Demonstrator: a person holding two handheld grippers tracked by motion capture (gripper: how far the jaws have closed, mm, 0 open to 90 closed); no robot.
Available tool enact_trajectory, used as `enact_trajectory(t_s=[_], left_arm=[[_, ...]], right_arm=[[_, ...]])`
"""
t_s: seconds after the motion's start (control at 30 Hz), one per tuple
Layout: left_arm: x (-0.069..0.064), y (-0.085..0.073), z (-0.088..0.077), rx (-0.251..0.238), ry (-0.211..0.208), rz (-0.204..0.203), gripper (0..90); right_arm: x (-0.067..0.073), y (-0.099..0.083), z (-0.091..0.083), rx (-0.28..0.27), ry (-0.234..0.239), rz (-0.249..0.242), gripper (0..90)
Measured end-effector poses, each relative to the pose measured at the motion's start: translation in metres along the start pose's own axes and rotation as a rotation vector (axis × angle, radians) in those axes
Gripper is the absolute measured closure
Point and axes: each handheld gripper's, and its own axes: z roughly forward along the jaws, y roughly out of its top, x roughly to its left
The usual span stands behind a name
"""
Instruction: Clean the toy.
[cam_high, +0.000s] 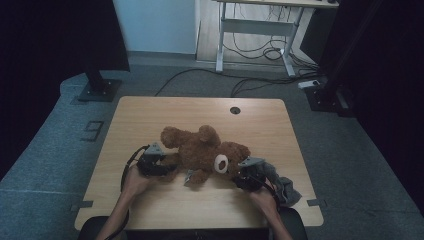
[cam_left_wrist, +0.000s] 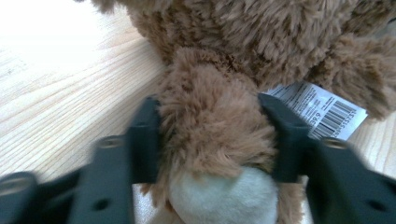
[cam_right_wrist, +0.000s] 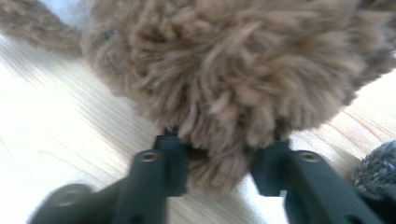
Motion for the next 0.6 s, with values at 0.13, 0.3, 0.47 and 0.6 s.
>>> enact_trajectory(t_s=[0.13,0.3,0.47,0.6], left_arm=[[-0.003,0.001,-0.008,-0.049,0.021,0.002,72.9],[-0.019,0.008,-0.02,-0.087,0.055,0.052,75.1],[-0.039,0.012,-0.038,-0.155,0.069,0.09,76.0],[-0.058,0.015,-0.056,-0.236,0.071,0.113,76.2]], right_arm=[[0.004,0.002,-0.005,-0.038,-0.028,-0.02,75.3],[0.004,0.011,-0.016,-0.079,-0.049,-0.032,76.8],[-0.005,0.026,-0.031,-0.123,-0.069,-0.036,78.4],[-0.012,0.04,-0.043,-0.158,-0.094,-0.049,79.3]])
